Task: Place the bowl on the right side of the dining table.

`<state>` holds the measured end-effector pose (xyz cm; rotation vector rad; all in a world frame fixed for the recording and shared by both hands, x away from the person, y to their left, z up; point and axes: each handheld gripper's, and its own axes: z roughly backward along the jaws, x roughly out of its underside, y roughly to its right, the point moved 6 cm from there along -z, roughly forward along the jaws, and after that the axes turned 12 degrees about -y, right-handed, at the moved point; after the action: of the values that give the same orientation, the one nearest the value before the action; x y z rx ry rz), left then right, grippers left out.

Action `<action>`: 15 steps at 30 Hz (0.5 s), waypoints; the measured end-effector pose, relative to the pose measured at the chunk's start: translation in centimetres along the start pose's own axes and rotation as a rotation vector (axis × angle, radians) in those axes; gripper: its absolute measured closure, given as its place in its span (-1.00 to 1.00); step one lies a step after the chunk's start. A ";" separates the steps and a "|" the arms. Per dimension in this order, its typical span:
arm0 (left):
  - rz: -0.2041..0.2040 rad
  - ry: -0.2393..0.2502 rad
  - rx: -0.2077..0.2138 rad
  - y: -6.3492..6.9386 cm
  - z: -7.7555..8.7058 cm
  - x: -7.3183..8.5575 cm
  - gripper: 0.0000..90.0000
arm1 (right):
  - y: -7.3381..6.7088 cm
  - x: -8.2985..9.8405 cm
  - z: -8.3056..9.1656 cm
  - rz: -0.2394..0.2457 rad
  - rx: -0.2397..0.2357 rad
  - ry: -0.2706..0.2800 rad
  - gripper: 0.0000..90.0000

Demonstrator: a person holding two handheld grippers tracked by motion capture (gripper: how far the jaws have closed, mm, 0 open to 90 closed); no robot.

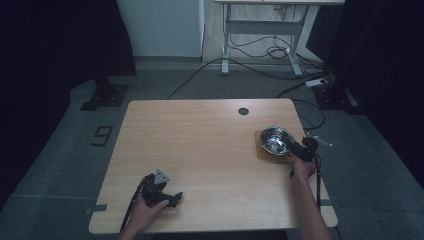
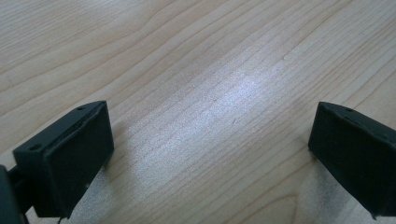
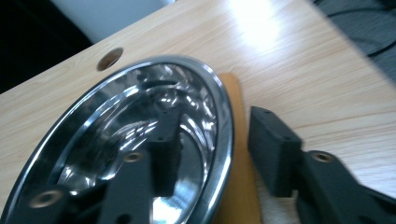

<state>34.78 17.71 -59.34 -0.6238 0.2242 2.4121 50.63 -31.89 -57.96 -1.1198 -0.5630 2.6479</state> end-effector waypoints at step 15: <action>0.000 0.000 0.000 0.0 0.0 0.0 -1.00 | -2.5 -0.2 3.5 0.121 0.075 0.067 -0.28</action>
<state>34.79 17.72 -59.34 -0.6237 0.2239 2.4118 48.30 -30.62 -54.56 -1.2520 -0.3912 2.6952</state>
